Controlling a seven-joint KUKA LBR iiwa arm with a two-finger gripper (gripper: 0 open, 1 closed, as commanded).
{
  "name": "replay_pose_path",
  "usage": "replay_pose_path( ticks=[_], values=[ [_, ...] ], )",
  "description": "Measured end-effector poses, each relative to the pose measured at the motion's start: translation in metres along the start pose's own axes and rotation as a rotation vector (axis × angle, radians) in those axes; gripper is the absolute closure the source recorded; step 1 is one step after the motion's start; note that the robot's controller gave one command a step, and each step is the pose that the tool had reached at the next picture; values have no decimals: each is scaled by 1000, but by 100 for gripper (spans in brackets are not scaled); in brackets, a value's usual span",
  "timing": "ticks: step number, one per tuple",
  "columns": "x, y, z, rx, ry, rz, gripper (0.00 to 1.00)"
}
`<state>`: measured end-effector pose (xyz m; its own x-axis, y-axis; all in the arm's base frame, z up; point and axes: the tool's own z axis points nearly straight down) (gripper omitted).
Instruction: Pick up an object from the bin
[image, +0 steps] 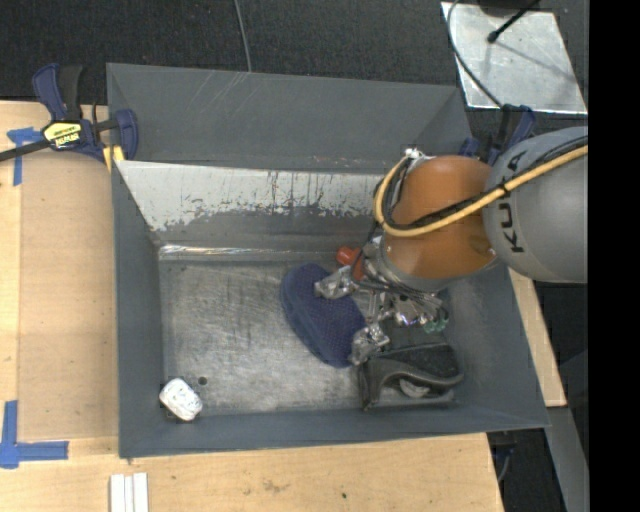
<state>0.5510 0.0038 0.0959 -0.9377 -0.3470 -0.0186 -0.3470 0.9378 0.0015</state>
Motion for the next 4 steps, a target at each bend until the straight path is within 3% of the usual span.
replay_pose_path(
  ticks=[1,2,3,4],
  values=[
    [-3,-1,-2,3,-8,0,100],
    [-6,-2,-4,7,-23,2,100],
    [-11,-4,-58,5,8,4,100],
    [-8,-4,-54,2,15,5,0]
  ],
)
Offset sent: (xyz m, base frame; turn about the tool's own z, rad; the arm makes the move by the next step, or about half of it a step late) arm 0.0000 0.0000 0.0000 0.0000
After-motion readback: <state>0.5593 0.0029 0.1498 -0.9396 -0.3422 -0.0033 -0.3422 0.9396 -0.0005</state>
